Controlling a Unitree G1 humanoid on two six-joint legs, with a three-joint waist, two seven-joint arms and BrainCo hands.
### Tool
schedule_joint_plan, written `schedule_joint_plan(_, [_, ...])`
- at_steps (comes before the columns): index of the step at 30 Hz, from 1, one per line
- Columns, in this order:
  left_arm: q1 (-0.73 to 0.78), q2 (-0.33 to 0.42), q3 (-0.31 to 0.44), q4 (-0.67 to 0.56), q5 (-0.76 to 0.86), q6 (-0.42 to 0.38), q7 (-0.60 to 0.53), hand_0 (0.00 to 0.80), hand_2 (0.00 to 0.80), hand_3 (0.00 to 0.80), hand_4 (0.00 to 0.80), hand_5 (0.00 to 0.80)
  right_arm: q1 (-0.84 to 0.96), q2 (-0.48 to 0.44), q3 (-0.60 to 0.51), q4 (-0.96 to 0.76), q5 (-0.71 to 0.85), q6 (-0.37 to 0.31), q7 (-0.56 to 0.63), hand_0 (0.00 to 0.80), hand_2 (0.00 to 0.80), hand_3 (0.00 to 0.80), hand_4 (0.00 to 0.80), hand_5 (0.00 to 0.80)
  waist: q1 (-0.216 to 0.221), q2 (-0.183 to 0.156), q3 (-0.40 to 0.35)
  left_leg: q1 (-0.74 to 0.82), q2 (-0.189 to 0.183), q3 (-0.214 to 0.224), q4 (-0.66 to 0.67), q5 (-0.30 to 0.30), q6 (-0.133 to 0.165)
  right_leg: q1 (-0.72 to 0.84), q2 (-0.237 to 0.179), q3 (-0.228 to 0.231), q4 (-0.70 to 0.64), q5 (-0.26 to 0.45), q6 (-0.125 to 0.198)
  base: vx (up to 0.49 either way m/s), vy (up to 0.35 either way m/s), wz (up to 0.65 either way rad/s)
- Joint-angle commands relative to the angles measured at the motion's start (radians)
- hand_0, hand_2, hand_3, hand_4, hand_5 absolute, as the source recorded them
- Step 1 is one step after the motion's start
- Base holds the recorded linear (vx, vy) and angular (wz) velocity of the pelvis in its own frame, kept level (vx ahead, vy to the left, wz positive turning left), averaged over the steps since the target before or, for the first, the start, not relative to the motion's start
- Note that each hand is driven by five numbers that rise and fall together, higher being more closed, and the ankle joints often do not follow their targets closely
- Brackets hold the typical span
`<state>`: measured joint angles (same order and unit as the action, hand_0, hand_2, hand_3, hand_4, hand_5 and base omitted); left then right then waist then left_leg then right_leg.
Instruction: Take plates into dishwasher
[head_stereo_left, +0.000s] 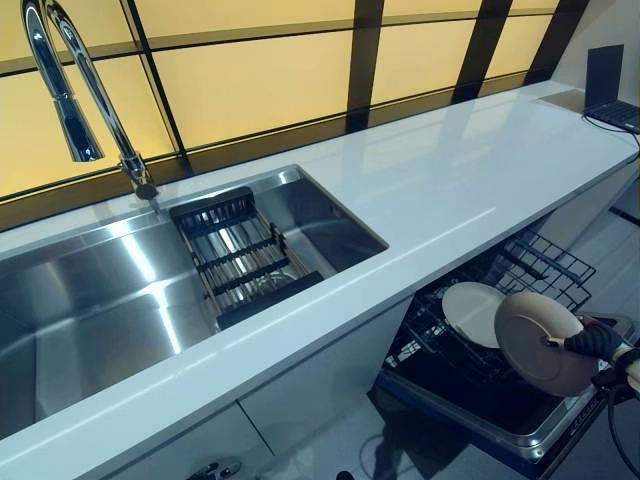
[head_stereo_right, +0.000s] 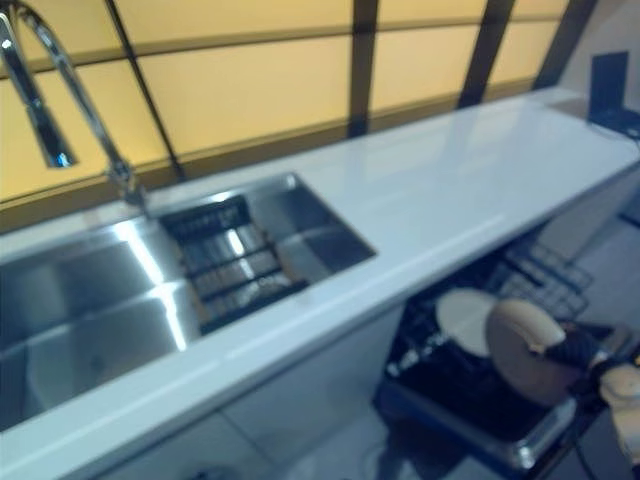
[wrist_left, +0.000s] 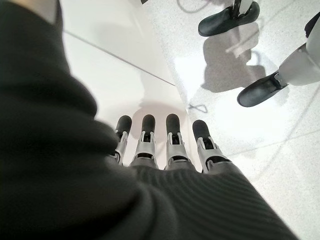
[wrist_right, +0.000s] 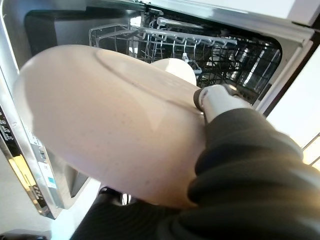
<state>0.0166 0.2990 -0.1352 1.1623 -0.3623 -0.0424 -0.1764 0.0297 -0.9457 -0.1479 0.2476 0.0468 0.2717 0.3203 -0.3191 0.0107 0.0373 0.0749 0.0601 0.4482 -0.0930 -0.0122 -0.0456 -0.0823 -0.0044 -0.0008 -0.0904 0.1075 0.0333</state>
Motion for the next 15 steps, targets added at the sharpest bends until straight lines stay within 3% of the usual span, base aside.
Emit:
schedule_joint_plan(1, [-0.027, 0.023, 0.011, 0.009, 0.020, -0.016, -0.001, 0.000, 0.000, 0.000, 0.000, 0.000, -0.149, 0.015, -0.027, -0.049, -0.022, -0.022, -0.014, 0.800, 0.800, 0.800, 0.800, 0.800, 0.009, -0.011, 0.019, 0.015, 0.000, -0.029, 0.006, -0.095, 0.060, 0.003, -0.017, -0.016, 0.003, -0.030, 0.098, 0.000, 0.000, 0.00])
schedule_joint_plan(15, [-0.035, 0.023, -0.004, -0.004, 0.010, -0.023, 0.008, 0.000, 0.000, 0.000, 0.000, 0.000, -0.214, 0.022, 0.038, -0.066, -0.051, 0.007, -0.016, 0.800, 0.800, 0.800, 0.800, 0.800, 0.028, -0.004, 0.035, -0.003, 0.003, -0.055, 0.006, -0.086, 0.052, -0.002, -0.018, -0.021, 0.004, -0.035, 0.094, -0.005, -0.005, 0.02])
